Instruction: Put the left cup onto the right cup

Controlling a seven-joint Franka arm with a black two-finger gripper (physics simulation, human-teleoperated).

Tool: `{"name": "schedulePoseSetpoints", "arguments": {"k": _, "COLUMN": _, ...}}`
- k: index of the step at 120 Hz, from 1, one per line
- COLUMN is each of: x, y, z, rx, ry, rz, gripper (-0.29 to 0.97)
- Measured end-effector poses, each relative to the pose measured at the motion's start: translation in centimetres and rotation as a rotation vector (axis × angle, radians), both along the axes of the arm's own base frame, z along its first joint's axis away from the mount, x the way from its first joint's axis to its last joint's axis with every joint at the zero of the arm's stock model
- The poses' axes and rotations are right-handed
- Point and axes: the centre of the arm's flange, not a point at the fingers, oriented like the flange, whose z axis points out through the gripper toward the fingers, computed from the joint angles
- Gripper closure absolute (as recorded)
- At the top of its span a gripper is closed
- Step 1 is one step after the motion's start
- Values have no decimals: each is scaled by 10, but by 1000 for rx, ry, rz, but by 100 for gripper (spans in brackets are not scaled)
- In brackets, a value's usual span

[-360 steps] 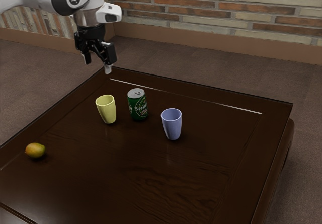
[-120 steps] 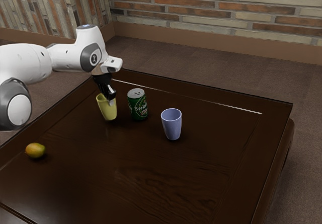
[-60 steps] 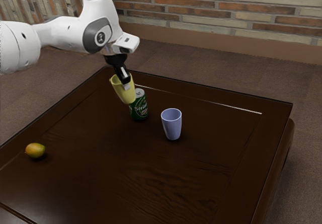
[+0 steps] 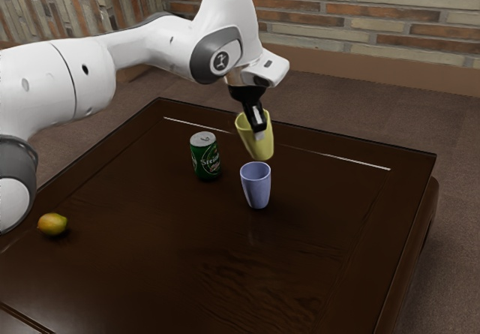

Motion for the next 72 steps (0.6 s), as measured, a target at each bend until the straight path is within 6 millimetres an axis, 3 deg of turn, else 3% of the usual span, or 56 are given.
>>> {"name": "schedulePoseSetpoints", "arguments": {"k": 29, "x": 14, "y": -1, "z": -21, "rx": 17, "ry": 28, "rz": 23, "gripper": 79}}
{"name": "schedulePoseSetpoints", "arguments": {"k": 72, "x": 28, "y": 18, "z": -49, "rx": 33, "ry": 63, "rz": 72, "gripper": 79}}
